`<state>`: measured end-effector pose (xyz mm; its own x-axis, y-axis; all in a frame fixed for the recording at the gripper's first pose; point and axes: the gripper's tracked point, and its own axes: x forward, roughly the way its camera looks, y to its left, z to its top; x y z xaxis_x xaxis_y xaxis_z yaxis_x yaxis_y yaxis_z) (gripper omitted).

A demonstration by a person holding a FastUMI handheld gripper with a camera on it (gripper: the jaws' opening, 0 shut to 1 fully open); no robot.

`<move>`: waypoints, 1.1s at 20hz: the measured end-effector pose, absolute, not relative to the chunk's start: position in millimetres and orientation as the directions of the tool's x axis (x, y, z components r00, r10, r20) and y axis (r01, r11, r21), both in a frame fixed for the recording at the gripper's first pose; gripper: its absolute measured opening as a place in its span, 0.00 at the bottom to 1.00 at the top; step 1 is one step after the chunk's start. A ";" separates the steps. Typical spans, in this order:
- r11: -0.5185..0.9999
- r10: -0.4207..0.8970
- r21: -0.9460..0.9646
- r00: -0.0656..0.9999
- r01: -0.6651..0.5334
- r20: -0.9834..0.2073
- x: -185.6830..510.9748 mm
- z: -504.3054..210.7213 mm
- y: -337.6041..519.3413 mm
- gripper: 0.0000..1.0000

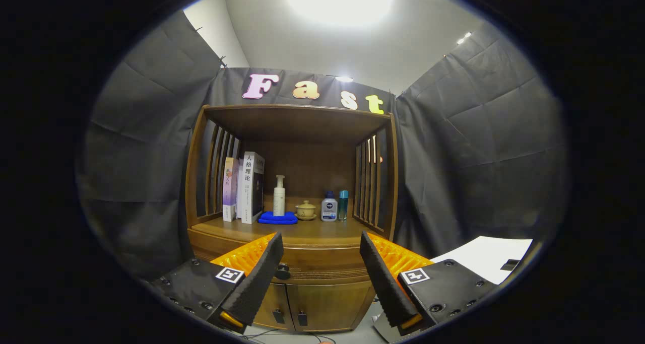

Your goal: Pull open the drawer, take out the items inside it, and place them on the countertop above the cabinet.

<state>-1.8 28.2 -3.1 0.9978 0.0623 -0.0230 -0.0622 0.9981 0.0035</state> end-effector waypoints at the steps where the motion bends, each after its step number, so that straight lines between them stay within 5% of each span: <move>1: 0.998 0.066 0.006 0.998 -0.066 -0.021 -0.9 -1.4 31.2 0.97; 22: 0.993 0.115 0.019 0.991 -0.113 -0.073 54.6 -21.7 70.9 0.97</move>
